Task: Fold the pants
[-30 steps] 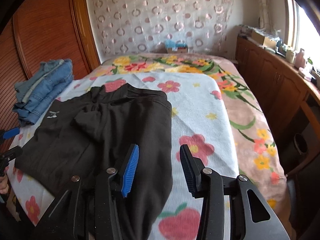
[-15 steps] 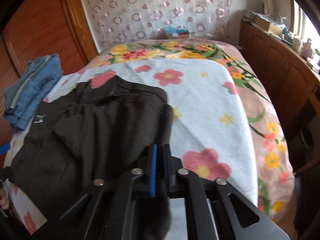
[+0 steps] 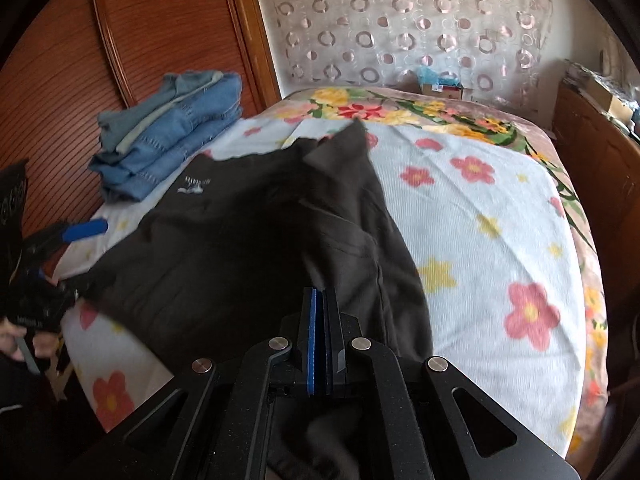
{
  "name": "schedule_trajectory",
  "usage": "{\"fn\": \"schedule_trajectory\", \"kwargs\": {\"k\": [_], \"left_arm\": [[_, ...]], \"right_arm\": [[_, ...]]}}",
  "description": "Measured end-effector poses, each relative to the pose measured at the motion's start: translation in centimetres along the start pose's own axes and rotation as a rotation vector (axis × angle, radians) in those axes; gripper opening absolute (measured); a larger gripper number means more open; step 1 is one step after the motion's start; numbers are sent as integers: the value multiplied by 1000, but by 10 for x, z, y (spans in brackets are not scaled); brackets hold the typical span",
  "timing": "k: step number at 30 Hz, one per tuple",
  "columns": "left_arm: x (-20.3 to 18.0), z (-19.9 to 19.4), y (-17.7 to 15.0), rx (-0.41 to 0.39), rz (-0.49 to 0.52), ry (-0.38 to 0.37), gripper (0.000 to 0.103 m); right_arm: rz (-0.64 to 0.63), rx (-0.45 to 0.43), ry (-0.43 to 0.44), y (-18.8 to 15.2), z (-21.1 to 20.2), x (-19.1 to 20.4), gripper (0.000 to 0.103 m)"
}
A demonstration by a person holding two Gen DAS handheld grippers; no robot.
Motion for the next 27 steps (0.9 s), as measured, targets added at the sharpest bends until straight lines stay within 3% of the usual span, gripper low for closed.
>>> {"fn": "schedule_trajectory", "kwargs": {"k": [4, 7, 14, 19, 20, 21, 22, 27], "left_arm": [[1, 1, -1, 2, -7, 0, 97], [1, 2, -1, 3, -6, -1, 97], [1, 7, -4, 23, 5, 5, 97], [3, 15, -10, 60, 10, 8, 97], [3, 17, -11, 69, 11, 7, 97], [3, 19, -13, 80, 14, 8, 97], [3, 21, -15, 91, 16, 9, 97], [6, 28, -22, 127, 6, 7, 97]], "right_arm": [[-12, -24, -23, -10, -26, -12, 19], [-12, -52, -52, 3, -34, -22, 28], [-11, -29, -92, 18, 3, -17, 30], [-39, 60, -70, 26, 38, -1, 30], [-41, 67, -68, 26, 40, -1, 29], [-45, 59, -63, 28, 39, 0, 14], [-50, 48, -58, 32, 35, -1, 6], [25, -60, -126, 53, 6, -35, 3]]}}
Point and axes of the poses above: each gripper's, at about its wrist camera, not at the fingertips, and z roughly the way its jaws point, x to its left, y to its top, the point moved 8 cm from there along z, roughly the way its jaws point, and after that the axes turned 10 degrees about -y, right-handed, at the moved point
